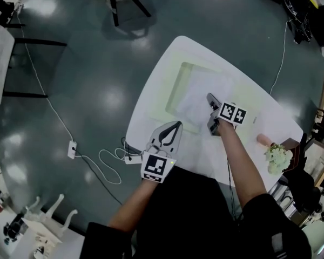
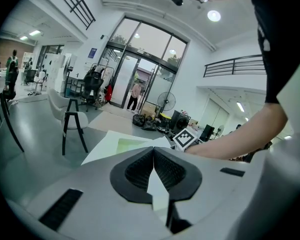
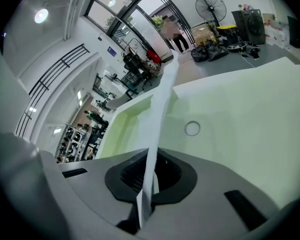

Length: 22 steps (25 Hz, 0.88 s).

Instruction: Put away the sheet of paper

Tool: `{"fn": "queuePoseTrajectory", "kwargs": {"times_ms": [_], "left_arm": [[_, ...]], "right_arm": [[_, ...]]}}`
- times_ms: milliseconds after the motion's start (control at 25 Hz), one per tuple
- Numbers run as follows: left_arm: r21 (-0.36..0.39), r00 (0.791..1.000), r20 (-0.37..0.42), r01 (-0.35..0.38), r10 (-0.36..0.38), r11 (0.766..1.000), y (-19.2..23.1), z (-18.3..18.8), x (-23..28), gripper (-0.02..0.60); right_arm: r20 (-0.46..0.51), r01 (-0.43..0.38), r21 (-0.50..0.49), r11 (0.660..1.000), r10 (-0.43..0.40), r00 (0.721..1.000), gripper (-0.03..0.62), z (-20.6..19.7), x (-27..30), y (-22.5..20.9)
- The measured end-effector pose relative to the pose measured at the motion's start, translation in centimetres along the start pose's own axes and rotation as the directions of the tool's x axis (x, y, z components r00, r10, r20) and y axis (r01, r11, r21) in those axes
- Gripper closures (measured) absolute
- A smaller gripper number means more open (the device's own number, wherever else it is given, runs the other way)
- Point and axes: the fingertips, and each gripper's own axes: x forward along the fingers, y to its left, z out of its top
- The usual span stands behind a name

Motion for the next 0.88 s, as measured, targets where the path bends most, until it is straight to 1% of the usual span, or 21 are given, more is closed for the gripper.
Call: {"fn": "queuePoseTrajectory", "kwargs": {"times_ms": [240,400,600,880], "left_arm": [[-0.053,1.000,0.005,-0.030,0.030,0.998,1.7,-0.2,0.0,0.577],[-0.066,1.000,0.007,-0.027,0.027,0.997,2.4,-0.4,0.2,0.577],[-0.072,1.000,0.004,-0.018,0.018,0.997,2.9,-0.3,0.3,0.577],[-0.084,1.000,0.001,-0.008,0.008,0.996,3.6,-0.4,0.4,0.577]], "right_arm": [[-0.018,-0.011,-0.018,1.000,0.011,1.000,0.594,-0.1,1.0,1.2],[-0.025,-0.010,-0.023,1.000,0.009,1.000,0.594,-0.4,1.8,1.6],[-0.045,-0.008,-0.088,0.996,0.004,0.999,0.594,-0.4,2.7,2.3],[-0.051,-0.029,-0.057,0.998,0.027,0.998,0.594,-0.8,4.4,3.6]]}}
